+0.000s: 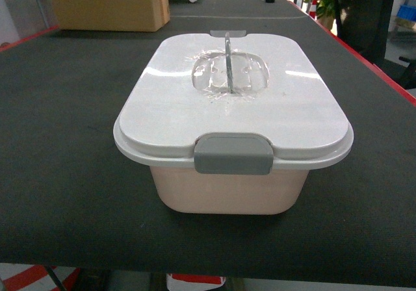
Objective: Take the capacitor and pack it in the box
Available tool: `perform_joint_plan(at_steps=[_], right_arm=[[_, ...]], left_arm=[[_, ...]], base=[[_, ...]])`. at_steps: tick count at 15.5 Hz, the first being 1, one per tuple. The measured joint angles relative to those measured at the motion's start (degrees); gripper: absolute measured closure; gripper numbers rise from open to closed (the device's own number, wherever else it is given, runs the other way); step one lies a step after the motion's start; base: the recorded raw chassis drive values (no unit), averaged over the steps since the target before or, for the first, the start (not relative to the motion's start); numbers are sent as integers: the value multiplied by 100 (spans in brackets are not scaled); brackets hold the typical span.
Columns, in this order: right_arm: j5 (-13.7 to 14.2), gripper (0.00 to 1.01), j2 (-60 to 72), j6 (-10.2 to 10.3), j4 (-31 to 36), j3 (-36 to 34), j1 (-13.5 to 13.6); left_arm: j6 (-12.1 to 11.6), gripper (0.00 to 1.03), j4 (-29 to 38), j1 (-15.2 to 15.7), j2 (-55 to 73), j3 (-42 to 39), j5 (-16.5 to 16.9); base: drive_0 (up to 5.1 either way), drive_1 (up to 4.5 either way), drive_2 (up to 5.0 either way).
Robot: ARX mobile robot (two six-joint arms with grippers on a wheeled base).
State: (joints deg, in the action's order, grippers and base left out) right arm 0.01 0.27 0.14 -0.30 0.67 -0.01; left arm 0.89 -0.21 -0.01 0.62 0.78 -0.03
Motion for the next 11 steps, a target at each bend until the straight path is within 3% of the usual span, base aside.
perform_joint_plan(at_steps=[11], right_arm=[[0,3,0,0,0,0,0]], left_arm=[[0,5,-2,0,0,0,0]], base=[[0,0,0]])
